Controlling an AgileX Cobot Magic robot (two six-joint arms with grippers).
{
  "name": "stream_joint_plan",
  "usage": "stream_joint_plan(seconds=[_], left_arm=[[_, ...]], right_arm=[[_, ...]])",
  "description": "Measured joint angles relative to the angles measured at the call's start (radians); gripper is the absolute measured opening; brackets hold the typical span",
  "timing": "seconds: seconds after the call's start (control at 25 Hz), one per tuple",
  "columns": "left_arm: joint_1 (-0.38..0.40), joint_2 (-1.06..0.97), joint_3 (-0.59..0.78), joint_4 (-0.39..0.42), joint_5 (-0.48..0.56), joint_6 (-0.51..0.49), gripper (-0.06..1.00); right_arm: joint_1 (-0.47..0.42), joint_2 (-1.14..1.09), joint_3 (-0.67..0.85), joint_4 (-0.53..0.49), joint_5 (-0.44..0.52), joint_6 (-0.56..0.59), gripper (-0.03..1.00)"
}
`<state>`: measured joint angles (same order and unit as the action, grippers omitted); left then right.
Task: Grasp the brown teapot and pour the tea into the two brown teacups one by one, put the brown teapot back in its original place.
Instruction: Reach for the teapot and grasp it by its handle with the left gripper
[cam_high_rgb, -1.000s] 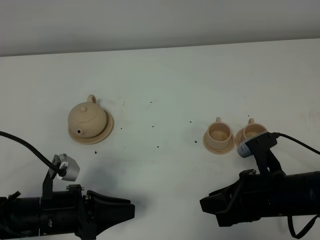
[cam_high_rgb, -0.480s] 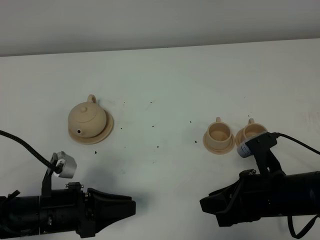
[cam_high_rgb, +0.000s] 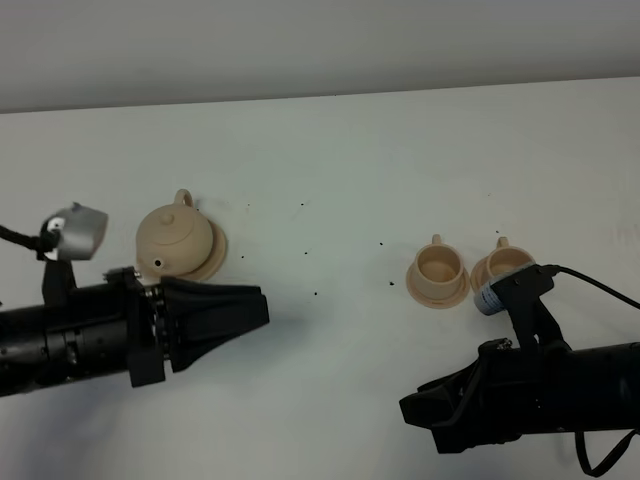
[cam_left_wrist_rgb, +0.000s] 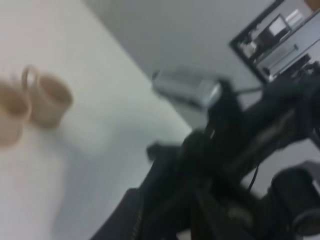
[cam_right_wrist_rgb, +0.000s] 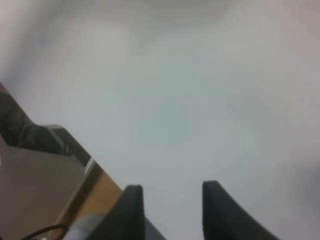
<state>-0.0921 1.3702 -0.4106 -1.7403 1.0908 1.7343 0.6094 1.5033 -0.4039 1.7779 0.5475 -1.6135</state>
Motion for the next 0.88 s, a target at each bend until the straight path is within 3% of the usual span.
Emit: stream_joint_plan(seconds=[0.12, 0.28, 0.48, 0.56, 0.72, 0.88], left_arm=[[0.0, -0.135, -0.058, 0.088, -0.072, -0.14, 0.28], [0.0, -0.317, -0.103, 0.282, -0.259, -0.351, 0.28], [0.0, -0.465, -0.11, 0.522, -0.456, -0.588, 0.28], [0.0, -0.481, -0.11, 0.605, -0.492, -0.676, 0.28], [0.0, -0.482, -0.11, 0.735, -0.533, -0.791, 0.28], [0.0, -0.482, -0.11, 0.773, -0.556, -0.824, 0.28]], right_arm=[[0.0, 0.0, -0.019, 0.0, 0.001, 0.0, 0.31], [0.0, -0.019, -0.052, -0.016, 0.001, 0.001, 0.31], [0.0, -0.151, -0.081, -0.178, -0.083, 0.158, 0.31], [0.0, -0.226, -0.081, -0.307, -0.129, 0.272, 0.31], [0.0, -0.388, -0.09, -0.702, -0.163, 0.656, 0.31], [0.0, -0.518, -0.127, -1.221, -0.034, 1.165, 0.31]])
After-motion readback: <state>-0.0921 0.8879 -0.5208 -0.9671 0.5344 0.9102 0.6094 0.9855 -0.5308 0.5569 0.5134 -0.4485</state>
